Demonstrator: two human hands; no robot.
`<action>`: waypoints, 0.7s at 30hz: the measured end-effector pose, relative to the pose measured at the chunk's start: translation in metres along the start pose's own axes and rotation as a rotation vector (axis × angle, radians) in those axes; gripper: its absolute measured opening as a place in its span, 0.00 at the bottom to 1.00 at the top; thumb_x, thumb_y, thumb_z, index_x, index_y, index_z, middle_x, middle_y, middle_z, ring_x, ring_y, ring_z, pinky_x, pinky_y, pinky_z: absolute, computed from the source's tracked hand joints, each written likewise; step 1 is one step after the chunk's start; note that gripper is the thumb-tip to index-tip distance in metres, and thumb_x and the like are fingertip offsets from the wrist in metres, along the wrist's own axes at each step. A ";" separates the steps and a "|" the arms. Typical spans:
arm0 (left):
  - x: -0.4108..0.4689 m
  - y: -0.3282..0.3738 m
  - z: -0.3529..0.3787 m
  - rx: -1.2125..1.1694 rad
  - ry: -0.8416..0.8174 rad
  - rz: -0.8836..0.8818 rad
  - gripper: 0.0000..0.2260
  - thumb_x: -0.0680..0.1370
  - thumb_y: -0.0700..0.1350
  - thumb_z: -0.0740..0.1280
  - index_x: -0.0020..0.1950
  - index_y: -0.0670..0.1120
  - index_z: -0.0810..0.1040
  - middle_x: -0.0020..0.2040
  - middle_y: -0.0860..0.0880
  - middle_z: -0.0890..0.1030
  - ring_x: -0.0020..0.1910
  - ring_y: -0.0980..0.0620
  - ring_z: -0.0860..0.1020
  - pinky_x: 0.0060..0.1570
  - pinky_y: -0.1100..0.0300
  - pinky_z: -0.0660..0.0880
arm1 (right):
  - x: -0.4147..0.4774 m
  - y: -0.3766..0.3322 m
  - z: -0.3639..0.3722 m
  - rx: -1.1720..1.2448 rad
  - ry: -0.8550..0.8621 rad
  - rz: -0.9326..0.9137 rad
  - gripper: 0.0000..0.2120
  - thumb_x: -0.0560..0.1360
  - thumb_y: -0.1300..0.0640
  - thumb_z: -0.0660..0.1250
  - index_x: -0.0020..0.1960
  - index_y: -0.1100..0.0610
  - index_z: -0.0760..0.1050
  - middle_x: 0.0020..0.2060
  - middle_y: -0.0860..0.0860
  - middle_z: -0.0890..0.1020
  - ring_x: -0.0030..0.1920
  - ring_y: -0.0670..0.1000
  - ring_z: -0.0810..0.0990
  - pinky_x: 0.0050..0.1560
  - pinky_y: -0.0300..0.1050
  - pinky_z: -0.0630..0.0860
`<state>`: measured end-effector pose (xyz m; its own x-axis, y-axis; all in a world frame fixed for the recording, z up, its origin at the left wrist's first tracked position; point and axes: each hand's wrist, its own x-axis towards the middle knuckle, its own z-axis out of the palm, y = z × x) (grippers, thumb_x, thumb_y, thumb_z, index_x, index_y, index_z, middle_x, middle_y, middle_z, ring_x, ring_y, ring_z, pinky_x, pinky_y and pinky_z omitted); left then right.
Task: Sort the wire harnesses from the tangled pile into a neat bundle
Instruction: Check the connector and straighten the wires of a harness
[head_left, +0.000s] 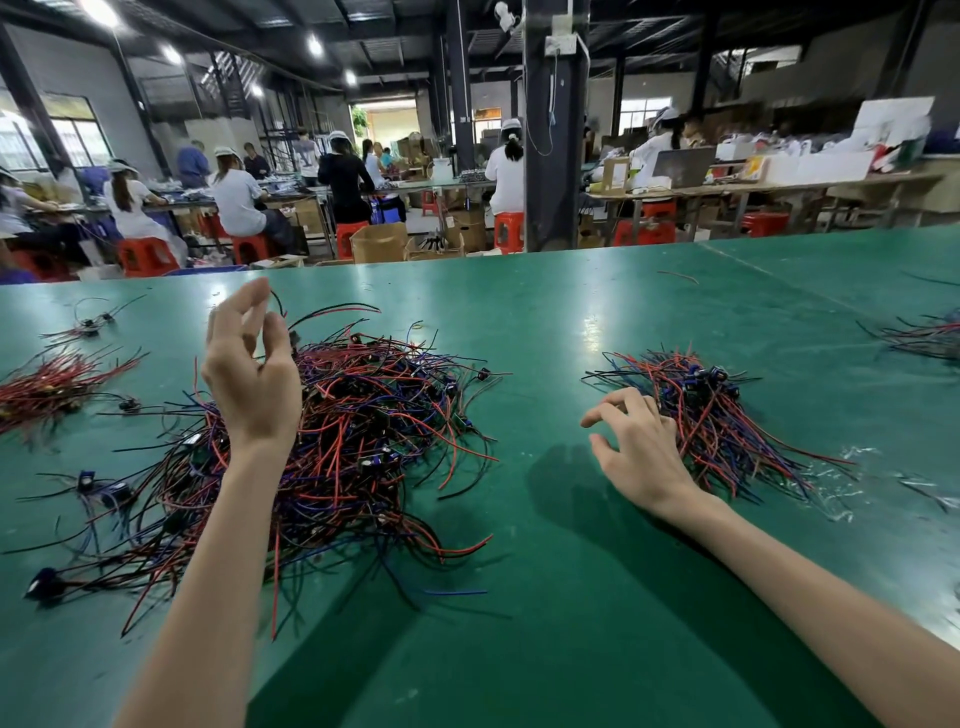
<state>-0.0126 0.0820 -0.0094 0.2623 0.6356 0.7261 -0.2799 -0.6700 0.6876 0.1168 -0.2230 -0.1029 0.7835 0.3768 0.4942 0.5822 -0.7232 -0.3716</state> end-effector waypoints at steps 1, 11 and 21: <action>0.001 0.000 0.000 -0.053 -0.020 -0.037 0.16 0.78 0.38 0.61 0.66 0.46 0.72 0.63 0.51 0.75 0.62 0.57 0.75 0.62 0.61 0.73 | 0.000 0.000 0.000 0.006 -0.005 0.001 0.09 0.74 0.61 0.66 0.53 0.55 0.78 0.55 0.51 0.72 0.59 0.52 0.68 0.53 0.46 0.60; -0.003 0.004 0.005 -0.036 -0.030 0.097 0.27 0.69 0.31 0.61 0.68 0.44 0.66 0.65 0.48 0.68 0.66 0.56 0.71 0.67 0.61 0.67 | -0.001 -0.001 -0.001 0.041 -0.042 -0.003 0.08 0.74 0.62 0.66 0.52 0.55 0.78 0.55 0.51 0.72 0.59 0.51 0.68 0.55 0.47 0.60; -0.008 0.040 0.011 -0.831 -0.248 -0.214 0.19 0.73 0.26 0.57 0.58 0.45 0.70 0.62 0.47 0.72 0.63 0.44 0.76 0.64 0.43 0.71 | 0.001 -0.009 -0.006 0.242 0.052 -0.044 0.08 0.74 0.66 0.66 0.52 0.58 0.79 0.49 0.50 0.75 0.54 0.53 0.74 0.60 0.54 0.68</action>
<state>-0.0157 0.0459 0.0120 0.5509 0.5491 0.6285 -0.7558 0.0087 0.6548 0.1112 -0.2191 -0.0939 0.7476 0.3697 0.5517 0.6554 -0.5448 -0.5231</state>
